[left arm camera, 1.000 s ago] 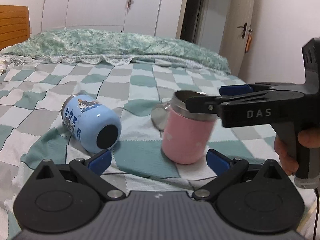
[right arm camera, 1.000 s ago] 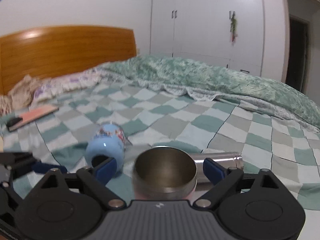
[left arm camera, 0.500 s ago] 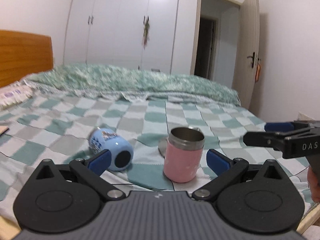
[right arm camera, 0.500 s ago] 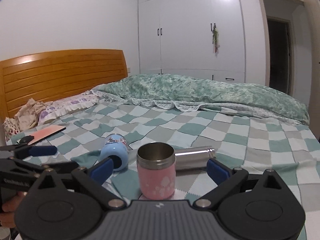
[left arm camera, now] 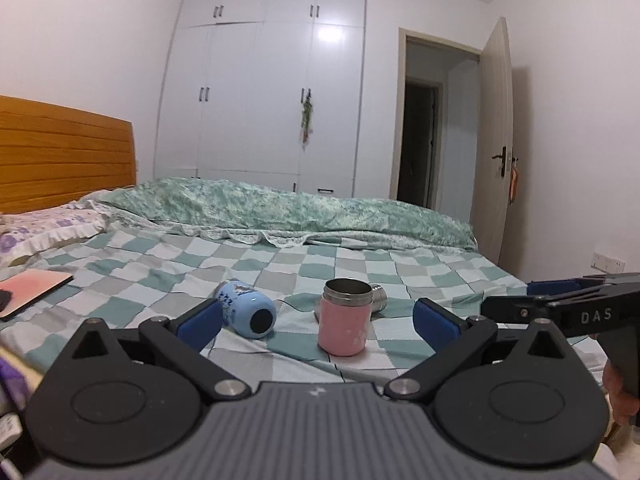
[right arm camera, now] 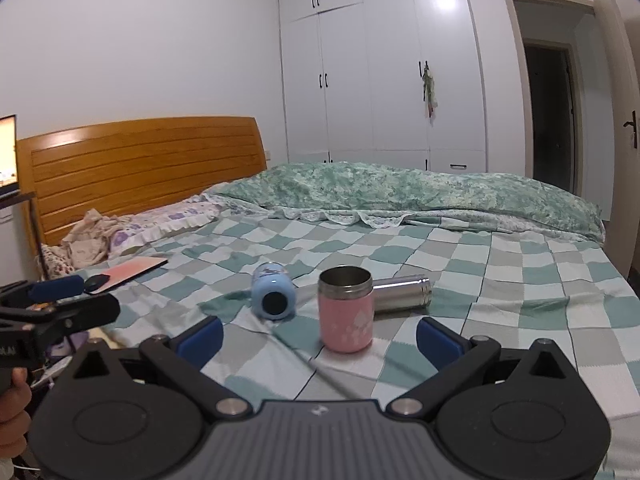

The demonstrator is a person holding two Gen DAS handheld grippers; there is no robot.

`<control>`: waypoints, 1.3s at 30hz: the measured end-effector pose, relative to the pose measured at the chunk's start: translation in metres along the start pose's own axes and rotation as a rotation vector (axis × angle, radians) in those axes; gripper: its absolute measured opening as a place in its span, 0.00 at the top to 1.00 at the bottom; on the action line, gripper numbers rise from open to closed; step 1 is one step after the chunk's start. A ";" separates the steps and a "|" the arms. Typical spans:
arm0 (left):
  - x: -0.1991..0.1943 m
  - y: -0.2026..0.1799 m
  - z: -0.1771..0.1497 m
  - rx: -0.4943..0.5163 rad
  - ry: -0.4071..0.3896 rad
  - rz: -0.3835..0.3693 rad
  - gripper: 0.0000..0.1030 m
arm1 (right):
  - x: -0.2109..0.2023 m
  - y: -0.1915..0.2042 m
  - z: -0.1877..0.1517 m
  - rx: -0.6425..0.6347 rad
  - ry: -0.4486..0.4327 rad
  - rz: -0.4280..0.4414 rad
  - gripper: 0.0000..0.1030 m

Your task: Flip cup upright

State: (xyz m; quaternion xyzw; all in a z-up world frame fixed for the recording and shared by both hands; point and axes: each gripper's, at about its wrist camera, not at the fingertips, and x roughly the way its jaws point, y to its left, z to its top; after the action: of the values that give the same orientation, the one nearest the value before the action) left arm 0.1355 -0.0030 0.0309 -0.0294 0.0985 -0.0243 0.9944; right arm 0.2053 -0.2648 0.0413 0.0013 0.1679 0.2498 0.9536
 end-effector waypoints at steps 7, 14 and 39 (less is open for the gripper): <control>-0.047 0.001 -0.013 -0.008 -0.017 0.062 0.00 | -0.049 0.025 -0.022 -0.017 -0.011 0.001 0.00; -0.085 0.000 -0.029 0.044 -0.026 0.049 0.00 | -0.086 0.042 -0.039 0.007 0.003 -0.003 0.00; -0.138 -0.025 -0.052 0.012 -0.052 0.027 0.00 | -0.134 0.079 -0.073 -0.031 -0.058 0.010 0.00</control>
State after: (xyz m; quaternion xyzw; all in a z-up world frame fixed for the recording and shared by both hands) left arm -0.0111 -0.0231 0.0084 -0.0228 0.0728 -0.0109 0.9970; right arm 0.0348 -0.2659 0.0219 -0.0055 0.1364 0.2568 0.9568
